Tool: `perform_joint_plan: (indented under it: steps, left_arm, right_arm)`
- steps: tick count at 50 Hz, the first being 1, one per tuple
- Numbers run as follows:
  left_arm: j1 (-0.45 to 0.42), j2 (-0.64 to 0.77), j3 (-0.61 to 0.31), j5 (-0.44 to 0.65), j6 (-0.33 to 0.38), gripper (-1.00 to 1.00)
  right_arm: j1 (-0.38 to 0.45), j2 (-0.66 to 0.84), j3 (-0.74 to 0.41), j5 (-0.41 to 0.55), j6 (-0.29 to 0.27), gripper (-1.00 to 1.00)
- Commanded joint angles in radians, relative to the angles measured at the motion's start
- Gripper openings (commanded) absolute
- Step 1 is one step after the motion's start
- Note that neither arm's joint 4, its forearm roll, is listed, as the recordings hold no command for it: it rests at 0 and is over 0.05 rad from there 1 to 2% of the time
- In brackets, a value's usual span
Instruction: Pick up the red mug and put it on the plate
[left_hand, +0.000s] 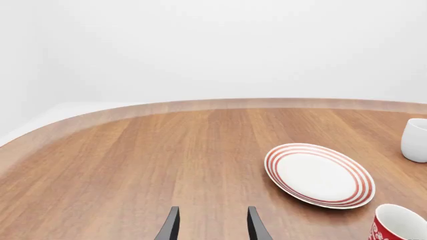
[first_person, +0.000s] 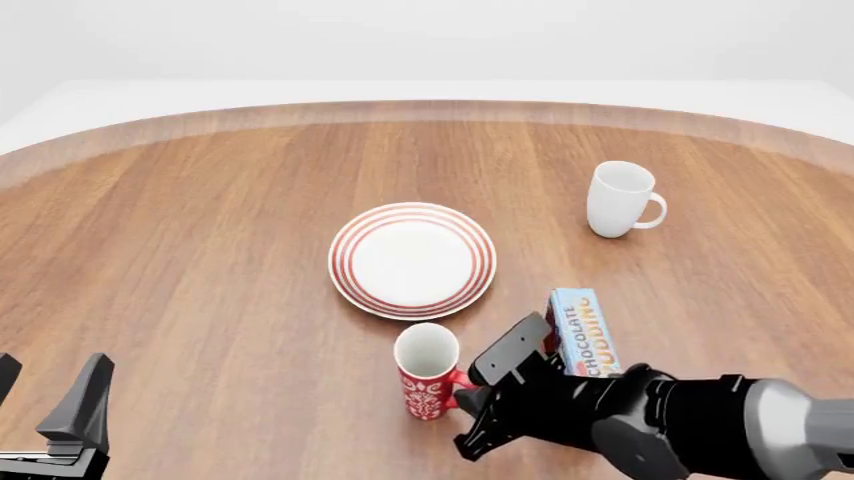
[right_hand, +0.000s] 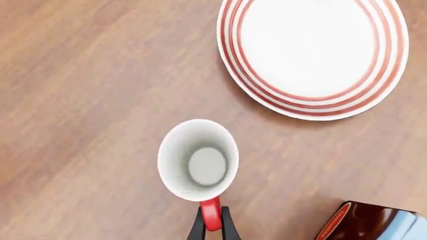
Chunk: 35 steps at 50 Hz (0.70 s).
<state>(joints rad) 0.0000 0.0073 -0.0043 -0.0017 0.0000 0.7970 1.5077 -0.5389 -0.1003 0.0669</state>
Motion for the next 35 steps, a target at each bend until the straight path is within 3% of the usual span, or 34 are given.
perform_joint_plan:
  steps: [1, 35]
  left_arm:
    - [0.000, 0.000, 0.000, 0.000, 0.000, 1.00]
    - [0.000, 0.000, 0.000, 0.000, 0.000, 1.00]
  right_arm:
    - [0.003, -0.023, 0.001, 0.005, 0.009, -1.00]
    - [-0.074, -0.246, -0.090, 0.159, -0.083, -1.00]
